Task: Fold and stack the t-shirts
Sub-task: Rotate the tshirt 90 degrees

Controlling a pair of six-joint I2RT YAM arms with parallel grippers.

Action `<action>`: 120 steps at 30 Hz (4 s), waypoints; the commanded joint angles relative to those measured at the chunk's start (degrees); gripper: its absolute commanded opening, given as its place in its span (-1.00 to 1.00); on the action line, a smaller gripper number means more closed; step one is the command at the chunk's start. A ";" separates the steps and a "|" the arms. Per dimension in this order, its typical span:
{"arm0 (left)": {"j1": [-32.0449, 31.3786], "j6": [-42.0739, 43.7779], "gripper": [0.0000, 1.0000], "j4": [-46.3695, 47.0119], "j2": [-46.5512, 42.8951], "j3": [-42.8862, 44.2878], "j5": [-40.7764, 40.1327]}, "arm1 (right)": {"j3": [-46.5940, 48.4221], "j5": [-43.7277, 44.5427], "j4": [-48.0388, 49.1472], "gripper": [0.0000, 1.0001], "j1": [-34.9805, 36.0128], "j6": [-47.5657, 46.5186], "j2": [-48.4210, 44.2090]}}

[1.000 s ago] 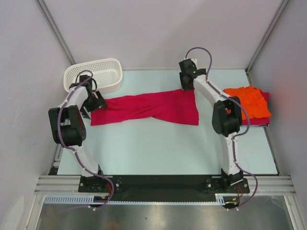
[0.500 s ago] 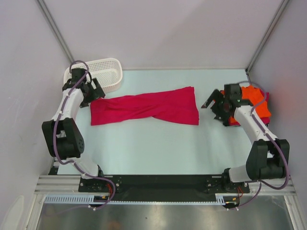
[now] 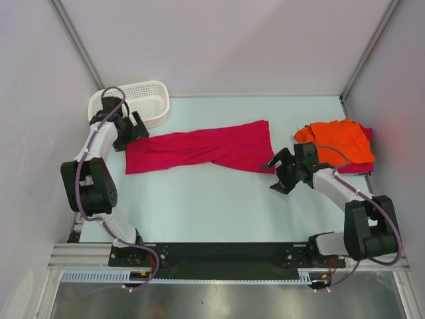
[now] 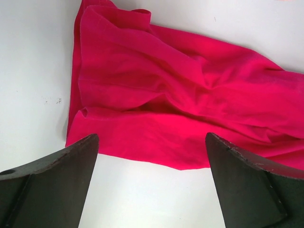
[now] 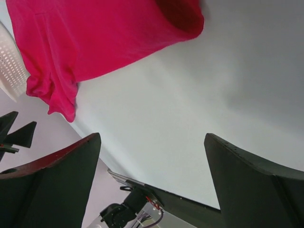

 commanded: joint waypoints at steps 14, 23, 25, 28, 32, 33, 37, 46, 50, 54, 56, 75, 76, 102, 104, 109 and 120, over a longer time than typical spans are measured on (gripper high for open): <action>-0.34 1.02 0.99 1.34 -3.17 0.29 2.18 | 13.03 12.79 6.13 0.85 4.97 3.39 18.51; -0.34 1.55 1.00 0.55 -3.70 0.90 0.77 | 18.13 11.65 9.39 -0.61 5.23 2.78 26.07; -0.34 1.64 0.99 0.46 -3.61 1.43 0.68 | 19.44 13.05 7.28 -0.78 5.14 1.29 26.08; -0.34 1.64 0.99 0.02 -3.44 2.30 0.16 | 21.82 15.43 3.24 -0.95 4.97 -0.47 25.02; -0.34 1.46 0.99 -0.15 -3.35 2.83 -0.11 | 23.84 19.03 -0.81 -0.99 3.39 -4.33 24.14; -0.34 1.46 0.99 -0.15 -3.18 3.01 -0.02 | 24.98 19.91 -2.21 -1.00 3.04 -5.04 24.32; -0.34 1.46 0.99 -0.33 -3.17 3.80 -0.11 | 27.79 20.71 -4.50 -1.00 0.40 -6.98 26.77; -0.34 1.90 0.99 -2.09 -2.38 6.87 -0.64 | 41.39 23.61 -7.93 -1.00 -3.73 -13.65 38.46; -0.34 1.99 0.99 -2.70 -1.68 7.49 -0.99 | 52.19 25.10 -10.56 -1.00 -4.44 -16.91 45.31; -0.43 2.16 0.99 -3.14 -0.98 6.97 -1.43 | 64.51 27.91 -13.38 -1.00 -4.70 -19.72 52.69; -0.43 2.16 0.99 -3.40 -0.98 6.44 -1.69 | 72.22 28.70 -15.13 -1.00 -4.79 -21.12 57.09; -1.31 4.89 0.99 -3.23 9.65 5.02 2.35 | 40.67 9.22 0.23 0.79 -3.65 -18.78 28.21; -1.14 5.06 0.99 -4.19 10.79 5.73 1.66 | 33.58 6.67 4.68 0.79 -3.39 -12.75 26.62; -1.22 3.39 0.99 -4.55 8.96 6.97 6.66 | 48.62 5.68 13.96 0.70 36.34 8.31 56.21; -1.22 3.57 0.99 -4.64 8.78 7.05 6.66 | 53.36 5.68 12.03 0.69 36.87 9.28 58.41; -1.22 3.75 0.99 -4.55 8.43 7.05 6.31 | 58.82 4.72 8.94 0.16 38.28 10.07 62.90; -1.14 3.22 0.99 -6.83 8.96 12.67 4.02 | 57.00 -0.39 -8.45 -1.00 33.89 -0.44 60.45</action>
